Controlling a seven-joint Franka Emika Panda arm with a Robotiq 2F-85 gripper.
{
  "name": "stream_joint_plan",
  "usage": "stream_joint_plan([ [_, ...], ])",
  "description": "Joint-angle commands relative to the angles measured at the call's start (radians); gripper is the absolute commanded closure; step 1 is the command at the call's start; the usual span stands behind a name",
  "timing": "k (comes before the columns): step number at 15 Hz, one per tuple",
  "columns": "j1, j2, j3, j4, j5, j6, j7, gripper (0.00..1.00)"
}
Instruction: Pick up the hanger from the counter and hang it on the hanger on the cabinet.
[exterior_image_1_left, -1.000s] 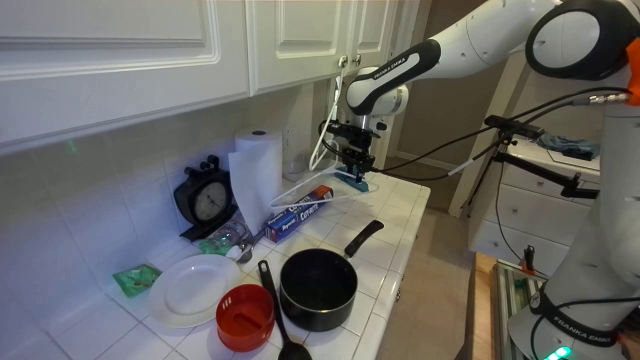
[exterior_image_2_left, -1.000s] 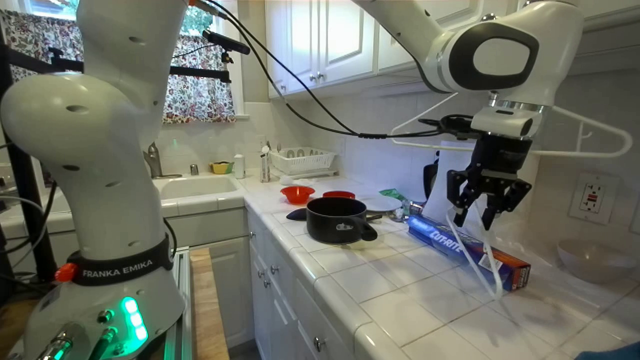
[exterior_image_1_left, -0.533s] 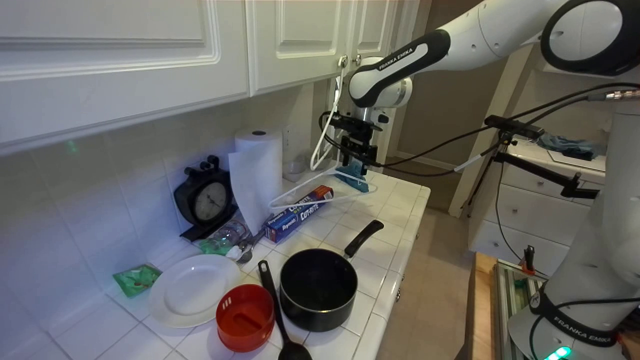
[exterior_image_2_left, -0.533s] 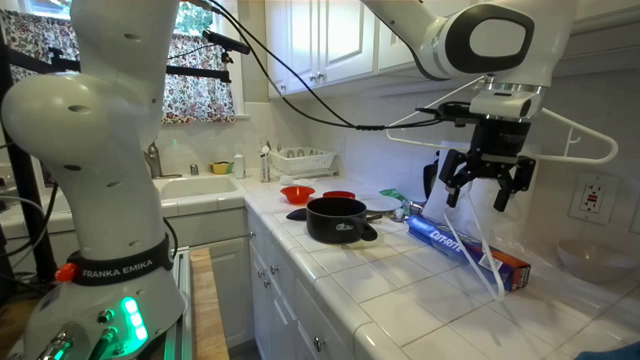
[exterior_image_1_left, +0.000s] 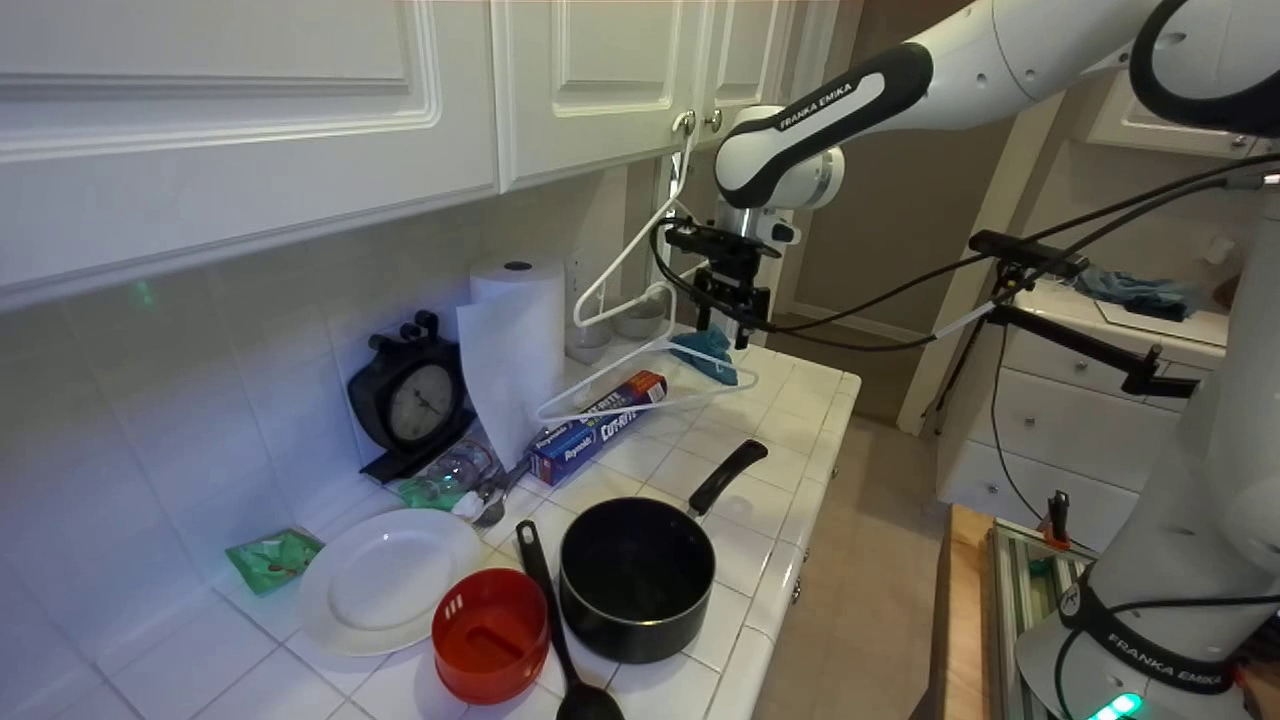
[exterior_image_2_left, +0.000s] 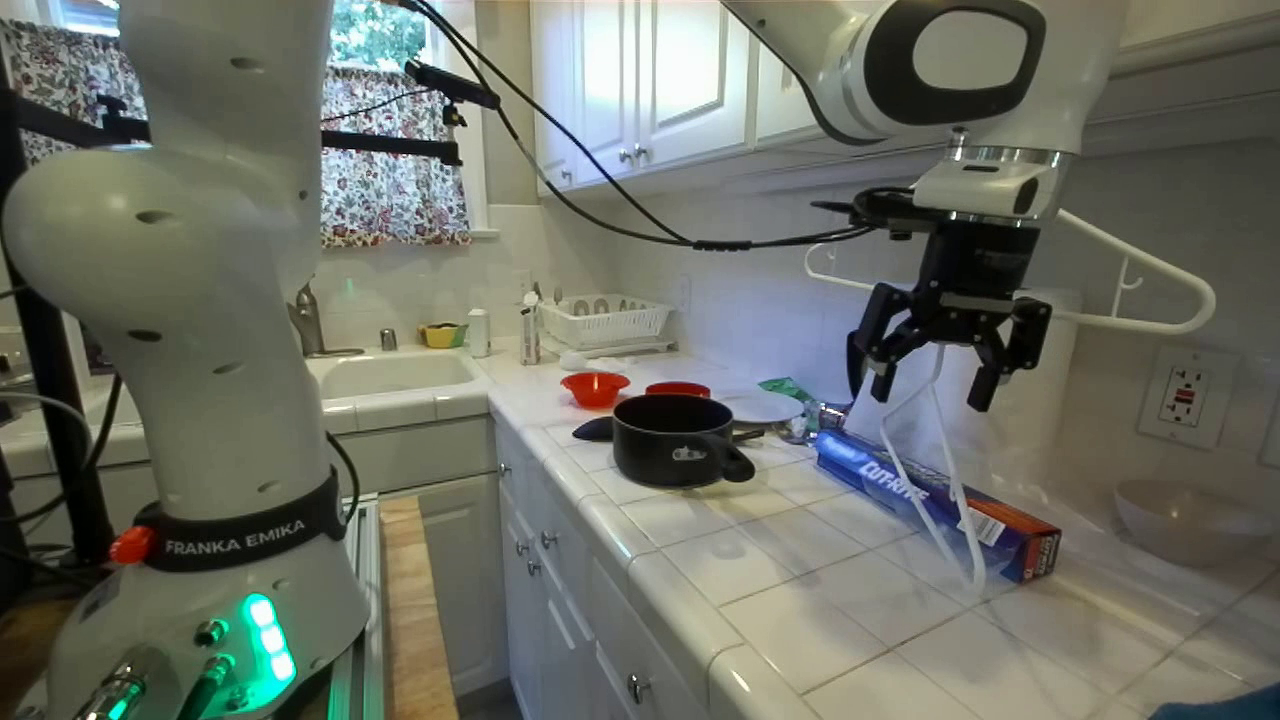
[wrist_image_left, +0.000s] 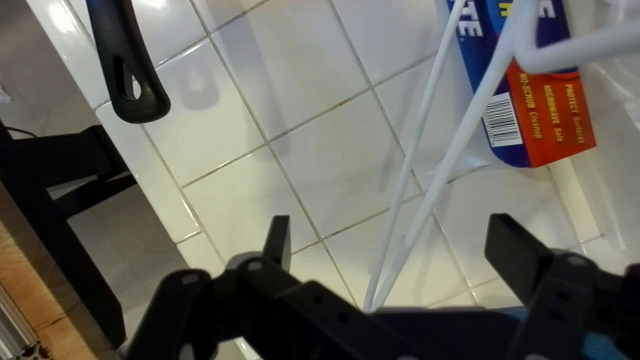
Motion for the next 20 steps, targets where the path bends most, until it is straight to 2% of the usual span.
stream_joint_plan([
  [1,0.005,-0.095,-0.005,-0.098,-0.043,0.004,0.024,0.00],
  [11,-0.015,-0.280,0.006,-0.251,-0.106,0.021,0.080,0.00],
  [15,-0.029,-0.332,0.014,-0.283,-0.149,0.014,0.061,0.00],
  [17,-0.033,-0.353,0.019,-0.294,-0.173,0.002,0.024,0.00],
  [20,-0.031,-0.389,0.025,-0.315,-0.189,-0.019,-0.141,0.00],
])
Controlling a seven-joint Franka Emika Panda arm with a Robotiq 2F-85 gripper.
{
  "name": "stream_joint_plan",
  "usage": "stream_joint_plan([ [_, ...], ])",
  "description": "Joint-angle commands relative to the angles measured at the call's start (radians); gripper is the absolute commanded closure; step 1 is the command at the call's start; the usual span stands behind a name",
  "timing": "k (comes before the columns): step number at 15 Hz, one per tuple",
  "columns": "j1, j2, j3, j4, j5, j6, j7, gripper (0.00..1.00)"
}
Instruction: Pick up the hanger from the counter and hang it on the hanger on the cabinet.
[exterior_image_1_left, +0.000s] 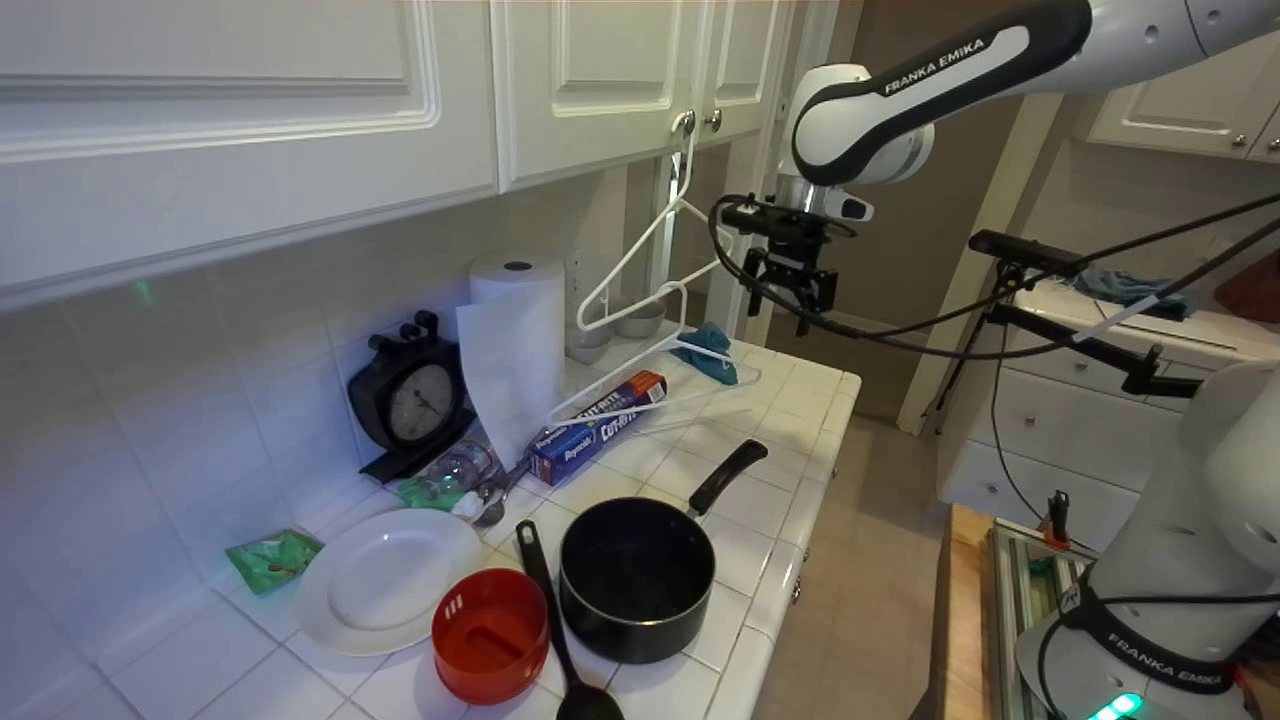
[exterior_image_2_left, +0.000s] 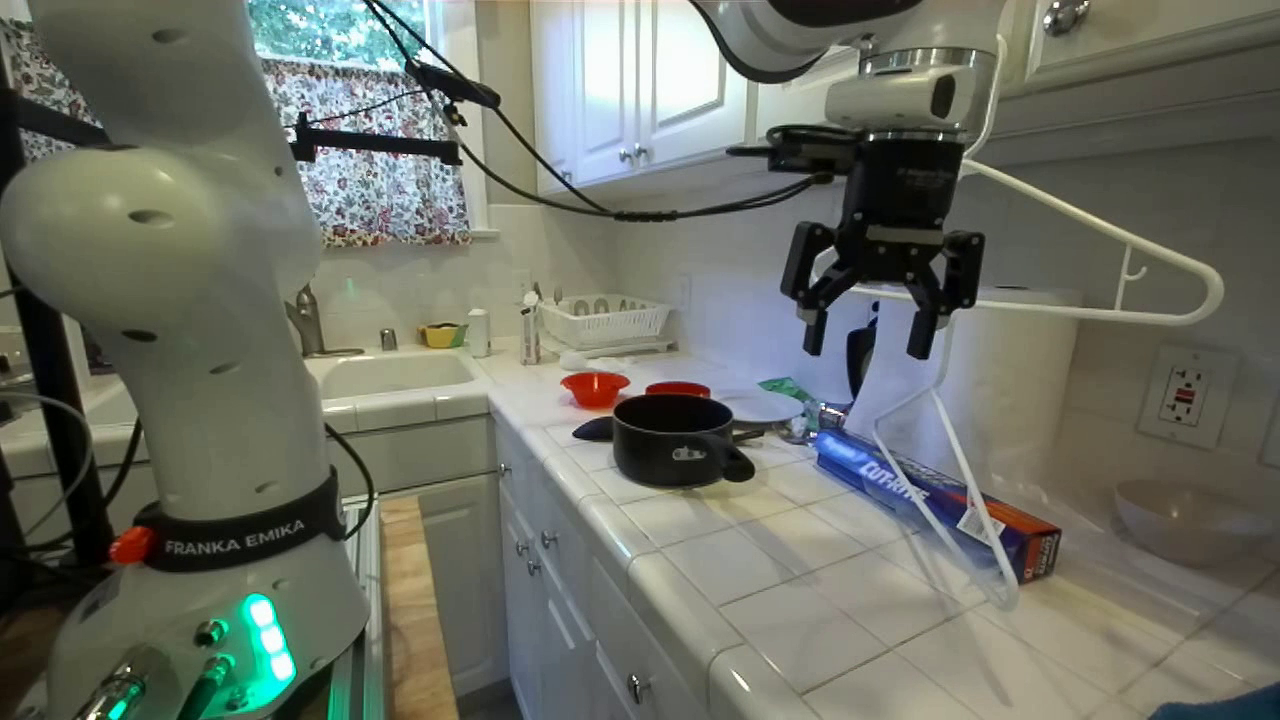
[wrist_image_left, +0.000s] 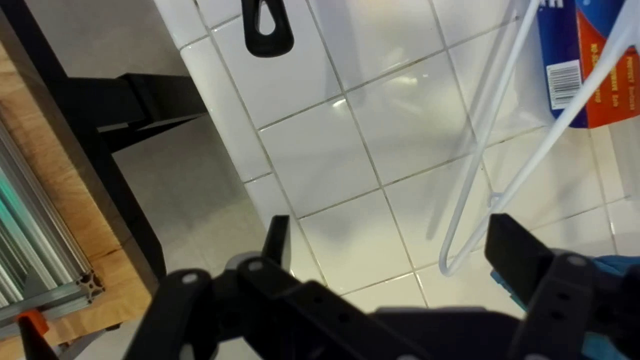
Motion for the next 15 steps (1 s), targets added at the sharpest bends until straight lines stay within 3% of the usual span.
stream_joint_plan([
  [1,-0.012,-0.076,0.018,-0.054,-0.033,-0.018,-0.174,0.00],
  [10,-0.033,-0.101,0.016,-0.057,-0.055,0.006,-0.674,0.00],
  [15,-0.041,-0.106,0.026,-0.067,-0.120,0.065,-0.890,0.00],
])
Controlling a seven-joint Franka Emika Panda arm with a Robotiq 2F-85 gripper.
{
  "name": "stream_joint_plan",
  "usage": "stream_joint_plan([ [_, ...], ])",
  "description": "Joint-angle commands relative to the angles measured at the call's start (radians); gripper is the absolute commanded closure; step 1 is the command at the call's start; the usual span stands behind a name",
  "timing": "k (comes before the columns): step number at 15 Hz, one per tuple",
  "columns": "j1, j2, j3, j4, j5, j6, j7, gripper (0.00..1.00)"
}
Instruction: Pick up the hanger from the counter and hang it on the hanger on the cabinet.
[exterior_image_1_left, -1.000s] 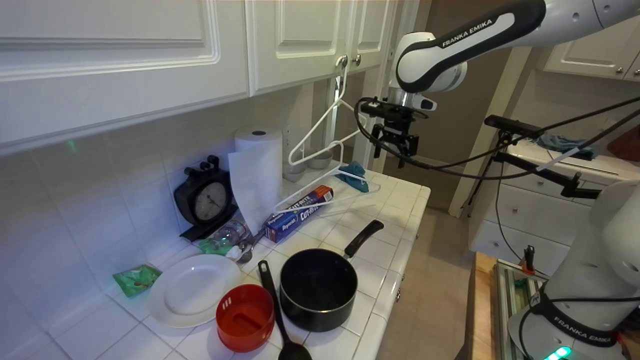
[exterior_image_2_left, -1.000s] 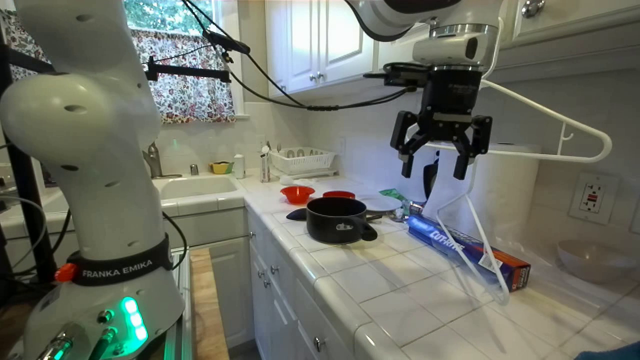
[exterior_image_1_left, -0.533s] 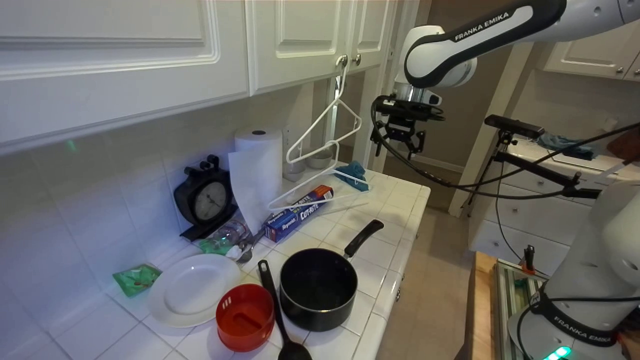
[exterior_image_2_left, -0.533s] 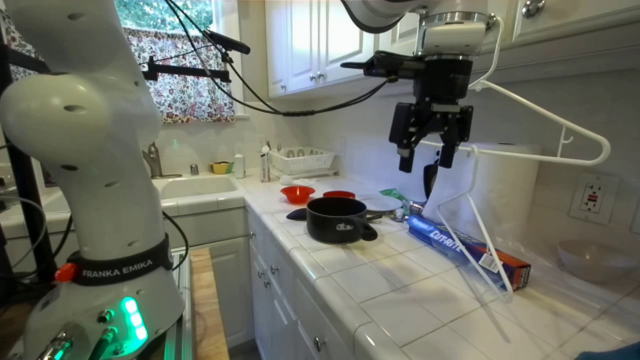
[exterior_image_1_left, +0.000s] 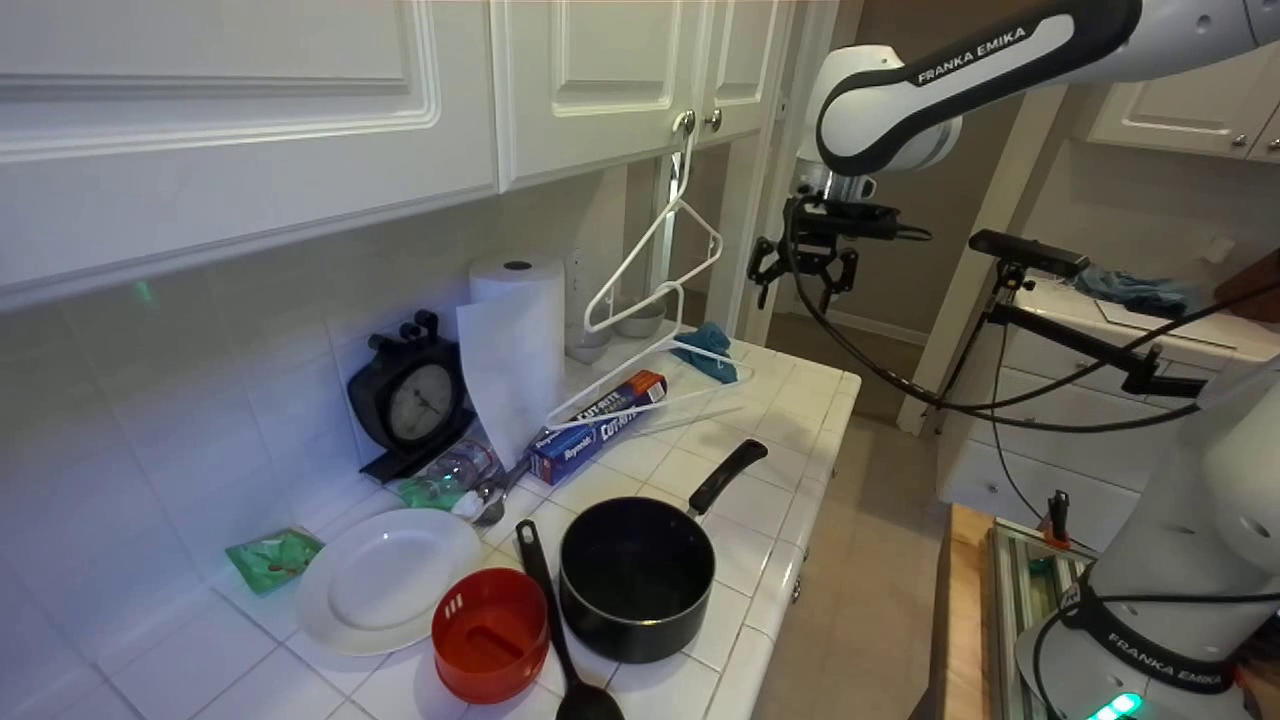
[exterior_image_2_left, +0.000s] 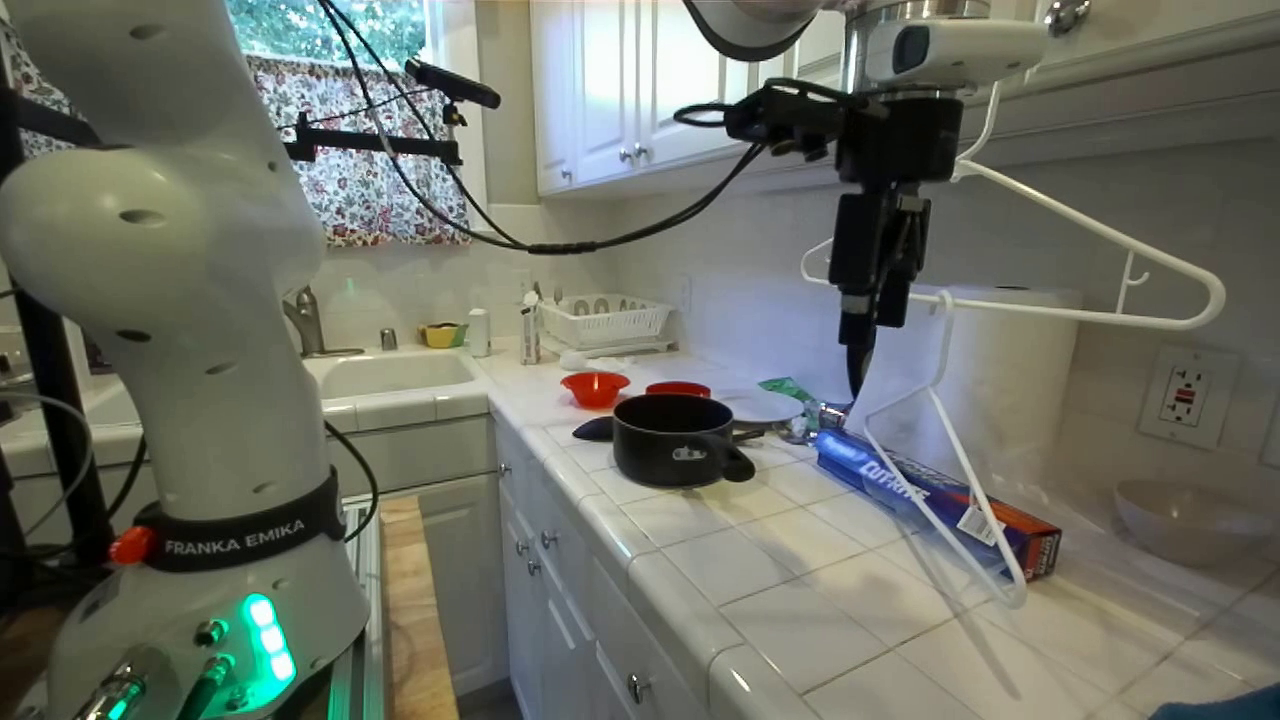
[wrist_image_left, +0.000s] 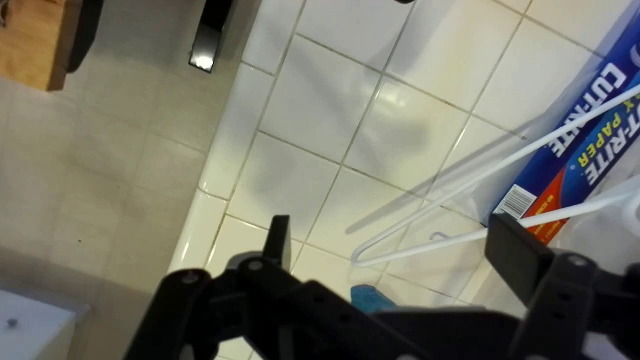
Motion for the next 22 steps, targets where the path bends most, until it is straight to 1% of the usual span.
stream_joint_plan([
  [1,-0.013,-0.032,0.021,-0.034,-0.071,0.067,-0.132,0.00],
  [6,-0.013,-0.049,0.039,-0.078,-0.143,0.228,-0.280,0.00],
  [8,-0.008,-0.053,0.040,-0.101,-0.143,0.306,-0.358,0.00],
  [10,0.000,-0.061,0.037,-0.126,-0.115,0.380,-0.460,0.00],
  [14,0.038,-0.096,0.015,-0.179,0.015,0.486,-0.694,0.00],
  [17,0.080,-0.135,-0.007,-0.207,0.150,0.496,-0.853,0.00],
  [19,0.101,-0.163,-0.023,-0.216,0.221,0.471,-0.919,0.00],
  [22,0.111,-0.190,-0.036,-0.222,0.261,0.453,-0.956,0.00],
])
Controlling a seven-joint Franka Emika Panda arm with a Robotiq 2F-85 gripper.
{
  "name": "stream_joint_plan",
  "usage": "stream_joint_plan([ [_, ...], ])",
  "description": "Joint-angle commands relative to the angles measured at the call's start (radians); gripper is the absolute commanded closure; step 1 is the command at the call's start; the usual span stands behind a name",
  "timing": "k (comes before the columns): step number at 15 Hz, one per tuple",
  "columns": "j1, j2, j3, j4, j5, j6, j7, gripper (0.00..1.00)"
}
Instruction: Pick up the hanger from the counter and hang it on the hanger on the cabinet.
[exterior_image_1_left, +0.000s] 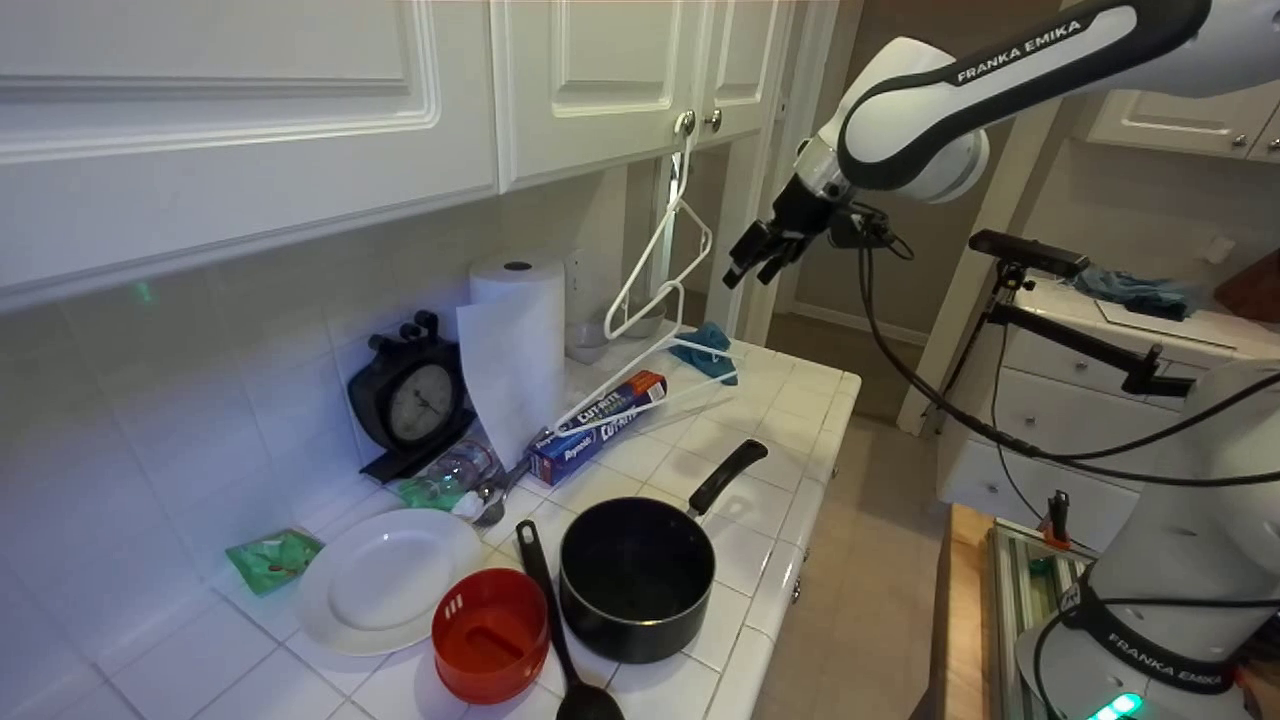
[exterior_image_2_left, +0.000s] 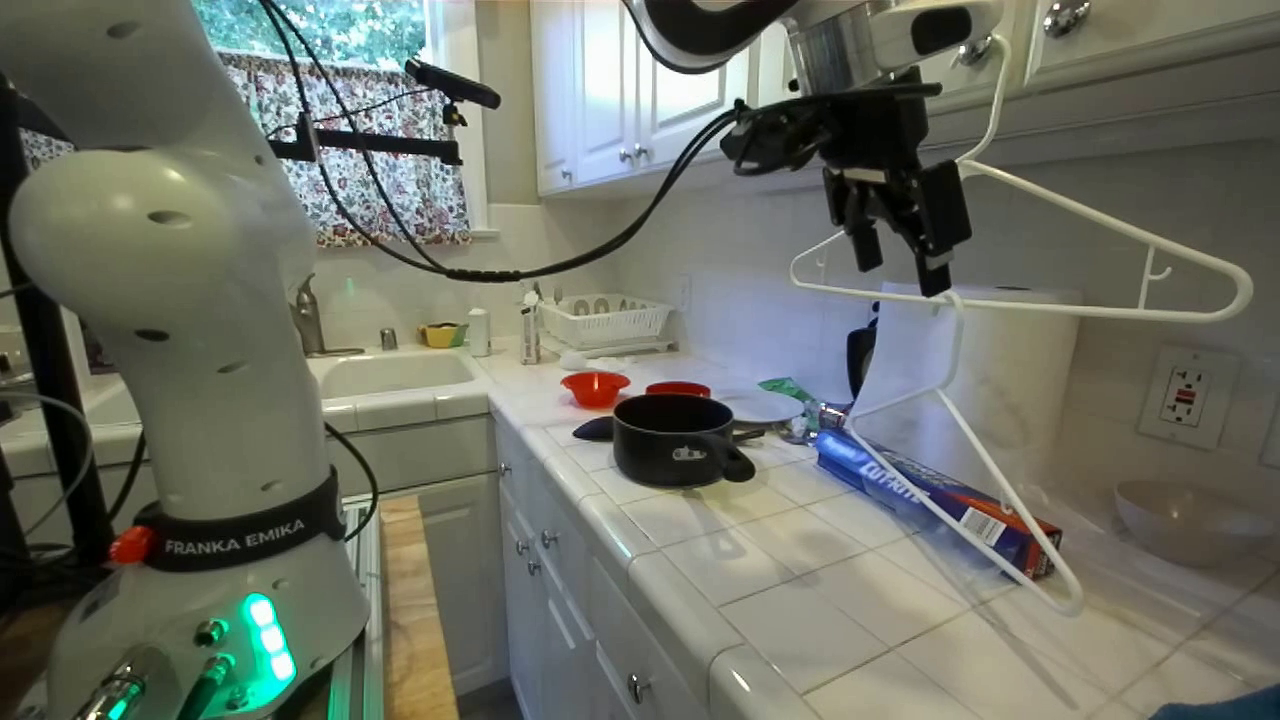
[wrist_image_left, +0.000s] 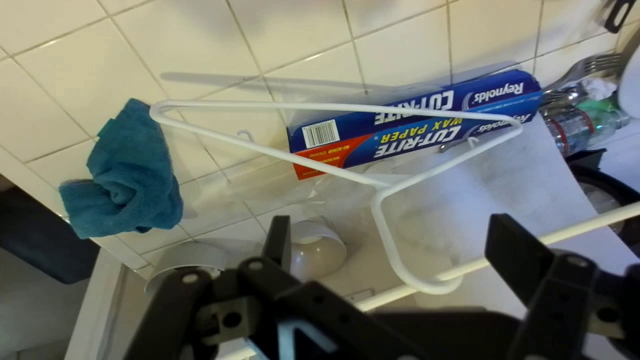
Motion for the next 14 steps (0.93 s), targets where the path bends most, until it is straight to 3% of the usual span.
stream_joint_plan([
  [1,0.023,-0.069,-0.028,-0.037,0.059,-0.023,-0.064,0.00],
  [4,0.014,-0.077,-0.027,-0.034,0.058,-0.039,-0.021,0.00],
  [5,-0.008,-0.060,-0.015,-0.012,0.042,-0.081,0.047,0.00],
  [6,0.002,-0.045,-0.016,-0.015,0.024,-0.030,0.000,0.00],
  [14,-0.007,-0.045,-0.013,-0.013,0.025,-0.058,0.039,0.00],
])
